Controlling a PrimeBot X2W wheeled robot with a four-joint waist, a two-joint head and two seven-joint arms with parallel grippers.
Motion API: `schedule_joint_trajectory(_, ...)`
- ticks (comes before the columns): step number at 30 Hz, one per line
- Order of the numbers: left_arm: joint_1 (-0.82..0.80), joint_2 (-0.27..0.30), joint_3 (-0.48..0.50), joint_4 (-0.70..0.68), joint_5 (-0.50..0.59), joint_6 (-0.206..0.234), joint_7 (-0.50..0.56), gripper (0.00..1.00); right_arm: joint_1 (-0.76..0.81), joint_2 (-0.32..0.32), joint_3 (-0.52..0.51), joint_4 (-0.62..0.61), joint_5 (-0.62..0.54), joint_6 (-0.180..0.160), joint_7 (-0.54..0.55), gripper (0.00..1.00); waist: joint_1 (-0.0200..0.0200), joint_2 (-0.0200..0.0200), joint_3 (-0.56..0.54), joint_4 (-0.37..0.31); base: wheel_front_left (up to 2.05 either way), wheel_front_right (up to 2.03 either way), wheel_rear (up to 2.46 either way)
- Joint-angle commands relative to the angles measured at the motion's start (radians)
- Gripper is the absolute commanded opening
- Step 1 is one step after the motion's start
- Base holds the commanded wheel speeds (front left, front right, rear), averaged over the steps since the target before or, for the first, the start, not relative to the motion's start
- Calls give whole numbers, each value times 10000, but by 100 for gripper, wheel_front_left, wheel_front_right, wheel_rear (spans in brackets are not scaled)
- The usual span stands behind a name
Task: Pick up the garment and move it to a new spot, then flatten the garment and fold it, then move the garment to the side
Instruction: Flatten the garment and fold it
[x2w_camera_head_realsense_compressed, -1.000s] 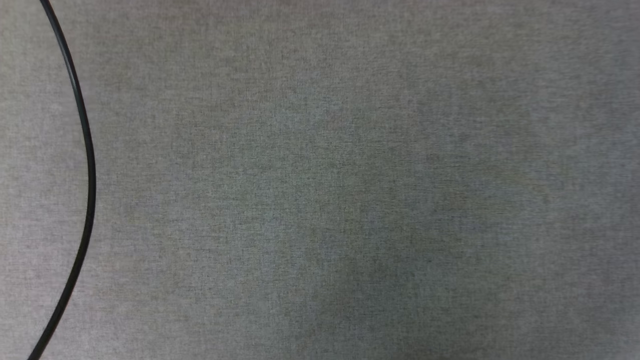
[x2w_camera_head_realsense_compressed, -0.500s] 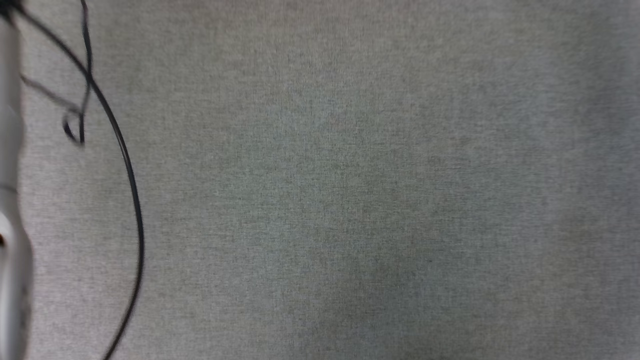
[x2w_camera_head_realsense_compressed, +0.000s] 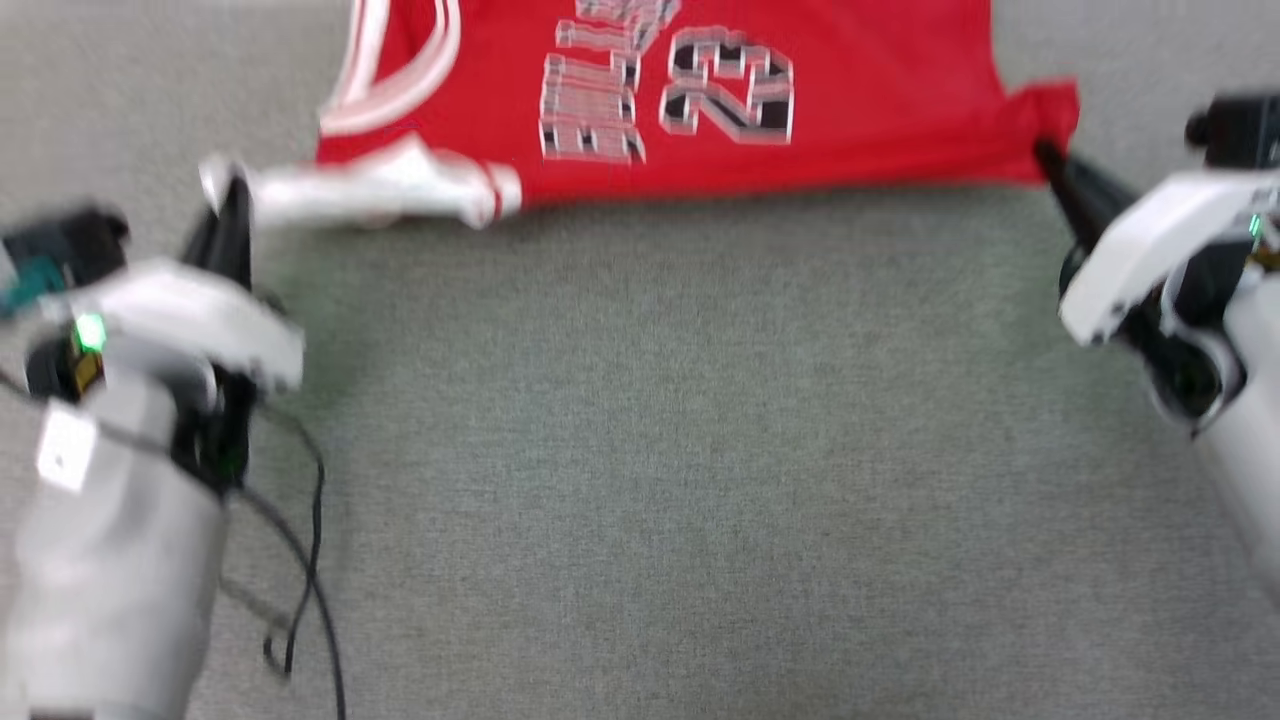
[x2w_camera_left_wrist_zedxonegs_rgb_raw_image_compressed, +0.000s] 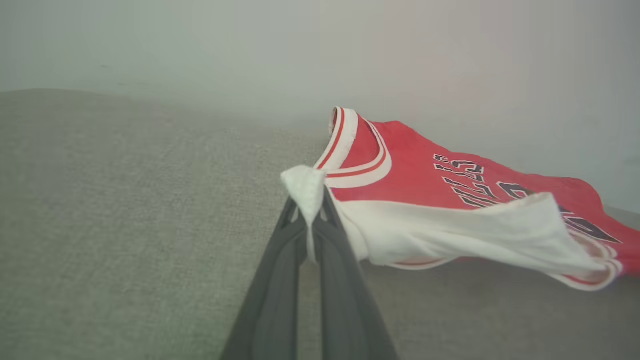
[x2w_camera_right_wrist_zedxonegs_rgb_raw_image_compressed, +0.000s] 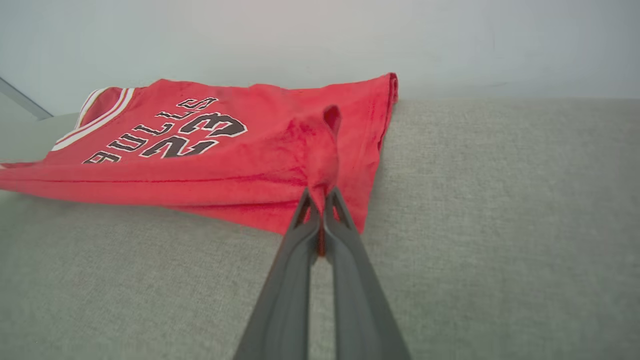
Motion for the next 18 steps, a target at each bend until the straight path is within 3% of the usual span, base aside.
schedule_joint_trajectory(1, 443, 177, 106, -115, -70, 109, -8, 0, 310, -173, 9, -56, 112, -21, -38, 0, 3, 0, -584, -51, 0, 0, 0)
schedule_joint_trajectory(8, 3487, 382, 212, -2193, -435, 1012, 732, 0, 2394, -631, -9, -647, 616, -24, -149, 0, 3, 0, -1788, 56, 0, 0, 0)
schedule_joint_trajectory(18, 7509, 986, 632, -6067, -995, 2915, 2322, 0, 5433, -670, -668, -1690, 705, -24, -213, 0, 3, 0, -3115, 196, 0, 0, 0)
